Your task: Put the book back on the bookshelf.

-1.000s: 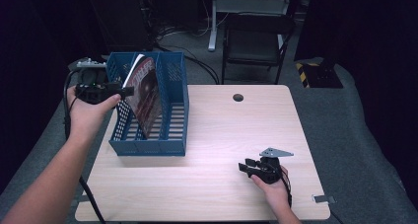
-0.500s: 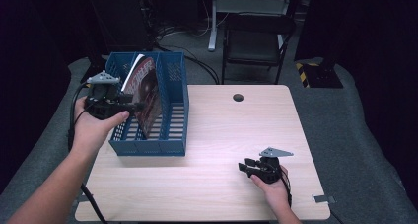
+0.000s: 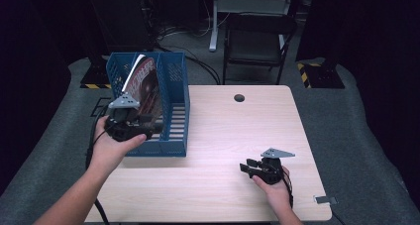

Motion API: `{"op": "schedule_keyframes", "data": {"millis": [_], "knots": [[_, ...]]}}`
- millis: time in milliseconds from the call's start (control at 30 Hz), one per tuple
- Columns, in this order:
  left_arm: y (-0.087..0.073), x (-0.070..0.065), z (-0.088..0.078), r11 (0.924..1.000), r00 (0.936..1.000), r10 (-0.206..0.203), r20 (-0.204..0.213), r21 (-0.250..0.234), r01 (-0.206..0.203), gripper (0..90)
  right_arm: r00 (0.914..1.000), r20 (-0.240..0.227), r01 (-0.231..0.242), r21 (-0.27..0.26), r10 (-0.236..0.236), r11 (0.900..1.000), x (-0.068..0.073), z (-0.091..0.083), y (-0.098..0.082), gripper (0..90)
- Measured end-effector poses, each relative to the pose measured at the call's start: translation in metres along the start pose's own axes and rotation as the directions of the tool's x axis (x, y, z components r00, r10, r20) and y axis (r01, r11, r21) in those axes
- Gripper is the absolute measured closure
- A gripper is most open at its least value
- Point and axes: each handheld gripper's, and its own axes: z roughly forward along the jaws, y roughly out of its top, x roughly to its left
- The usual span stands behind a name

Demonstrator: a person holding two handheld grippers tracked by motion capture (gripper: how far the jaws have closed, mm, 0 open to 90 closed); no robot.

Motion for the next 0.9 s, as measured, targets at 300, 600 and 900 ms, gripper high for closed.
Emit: {"op": "schedule_keyframes", "data": {"millis": [300, 600, 900], "knots": [[-0.029, -0.018, 0.033, 0.9998, 0.9954, 0.021, 0.094, -0.001, -0.021, 42.6, 0.9998, 0.008, 0.016, -0.01, -0.016, 1.0, 0.001, -0.002, 0.001, 58.4], [-0.064, -0.029, 0.06, 0.9994, 0.9894, 0.035, 0.141, -0.005, -0.034, 42.6, 0.9999, 0.003, 0.011, 0.001, -0.011, 1.0, 0.002, -0.001, 0.001, 58.5], [-0.109, -0.037, 0.094, 0.9975, 0.9854, 0.061, 0.159, 0.025, -0.066, 42.6, 0.9999, 0.007, 0.014, -0.003, -0.014, 1.0, 0.003, -0.003, 0.0, 58.5]]}}
